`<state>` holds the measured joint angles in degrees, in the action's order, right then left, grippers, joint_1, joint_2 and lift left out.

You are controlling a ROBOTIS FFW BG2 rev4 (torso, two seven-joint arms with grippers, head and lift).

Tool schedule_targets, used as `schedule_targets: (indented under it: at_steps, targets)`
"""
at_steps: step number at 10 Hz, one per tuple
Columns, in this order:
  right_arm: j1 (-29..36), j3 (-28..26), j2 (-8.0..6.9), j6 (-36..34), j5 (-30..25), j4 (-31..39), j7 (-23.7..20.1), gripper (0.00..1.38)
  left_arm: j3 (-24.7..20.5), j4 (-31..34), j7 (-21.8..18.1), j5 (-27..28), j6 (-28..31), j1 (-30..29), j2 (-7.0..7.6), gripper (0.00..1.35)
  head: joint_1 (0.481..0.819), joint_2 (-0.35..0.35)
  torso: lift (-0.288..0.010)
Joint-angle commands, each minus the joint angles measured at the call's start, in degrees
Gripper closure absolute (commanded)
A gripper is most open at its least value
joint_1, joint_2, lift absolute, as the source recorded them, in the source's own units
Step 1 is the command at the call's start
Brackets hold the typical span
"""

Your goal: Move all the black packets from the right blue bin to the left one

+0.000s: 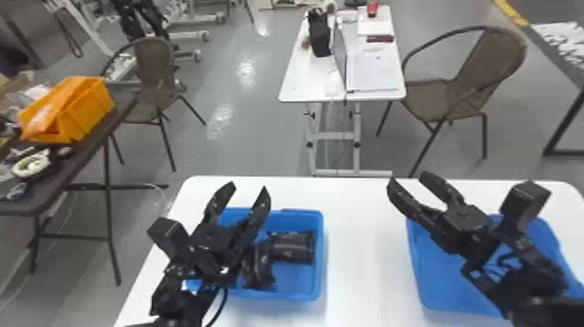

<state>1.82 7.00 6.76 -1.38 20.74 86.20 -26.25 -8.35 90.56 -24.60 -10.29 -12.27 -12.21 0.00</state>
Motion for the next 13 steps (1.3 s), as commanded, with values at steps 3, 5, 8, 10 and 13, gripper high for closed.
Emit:
schedule_targets:
  at_steps: [3,5,8,10,13]
  targets:
    - [15.15,-8.76,0.00,-1.17,-9.75,14.08,3.84,0.38,-3.96,10.25,3.68,4.57,-4.43,-12.14,-0.15,0.11,0.695,0.105,0.000]
    - [24.11,-10.69,-0.09,-1.34,-10.89,19.27,4.10,0.38,-6.42,14.47,3.15,9.23,-4.70,-19.70,-0.15,0.11,0.695,0.106,0.000]
    - [34.75,-11.83,-2.90,4.72,-12.30,21.90,5.24,0.37,-6.94,17.72,4.47,10.37,-5.93,-26.47,-0.15,0.12,0.695,0.125,0.000]
    - [35.54,-12.45,-6.82,10.26,-11.42,18.74,7.18,0.37,-7.38,17.72,5.79,11.16,-6.81,-26.11,-0.15,0.12,0.695,0.130,0.000]
    - [34.75,-12.71,-6.82,10.17,-11.16,18.12,6.21,0.37,-5.01,17.72,8.34,10.20,-6.89,-25.94,-0.15,0.12,0.695,0.128,0.000]
